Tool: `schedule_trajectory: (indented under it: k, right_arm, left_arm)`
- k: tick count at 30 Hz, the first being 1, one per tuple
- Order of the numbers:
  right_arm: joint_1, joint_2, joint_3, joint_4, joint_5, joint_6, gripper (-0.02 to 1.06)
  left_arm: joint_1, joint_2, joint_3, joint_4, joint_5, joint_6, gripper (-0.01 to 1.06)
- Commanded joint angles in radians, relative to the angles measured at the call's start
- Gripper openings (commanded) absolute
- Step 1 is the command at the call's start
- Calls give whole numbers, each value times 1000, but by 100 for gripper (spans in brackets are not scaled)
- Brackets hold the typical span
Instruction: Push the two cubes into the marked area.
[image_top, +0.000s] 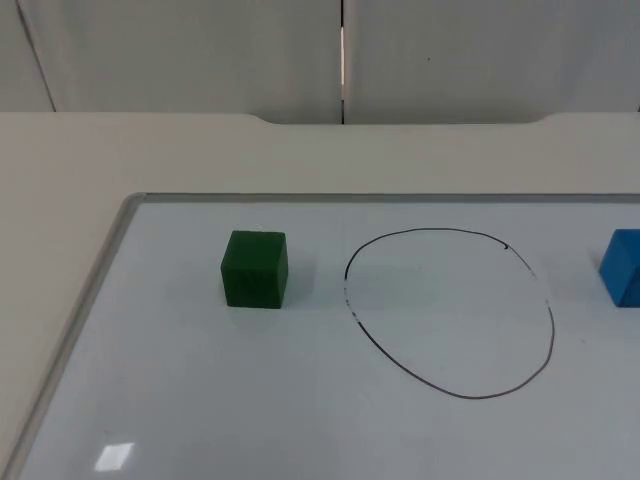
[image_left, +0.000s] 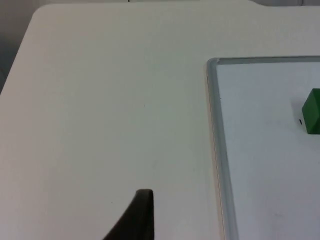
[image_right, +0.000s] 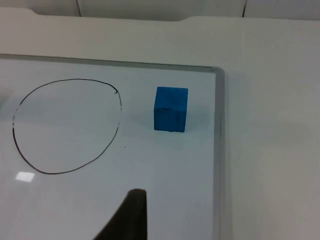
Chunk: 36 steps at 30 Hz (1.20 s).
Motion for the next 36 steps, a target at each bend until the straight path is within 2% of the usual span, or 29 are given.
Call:
schedule_trajectory:
  k: [1,7,16,23,26,29,31,36]
  right_arm:
    - [-6,-2,3,0,-3,7,105]
    - [-6,-2,3,0,-3,7,105]
    - [-6,-2,3,0,-3,7,105]
    - [-6,-2,3,0,-3,7,105]
    - [-6,-2,3,0,-3,7,105]
    - [-6,-2,3,0,-3,7,105]
    - [-6,-2,3,0,-3,7,105]
    - [-6,-2,3,0,-3,7,105]
  left_arm:
    - [2,5,-7,-2,-36,0,105]
    - [2,5,-7,-24,-44,11,105]
    - [2,17,-7,-228,-137,132,105]
    - [2,111,-7,-328,-158,219,105]
    - [2,141,-7,-362,-163,271,105]
    - [2,211,-7,-490,-167,396,105]
    - [2,221,-7,-512,-170,409,105]
    - [2,309,-7,-629,-169,530,105]
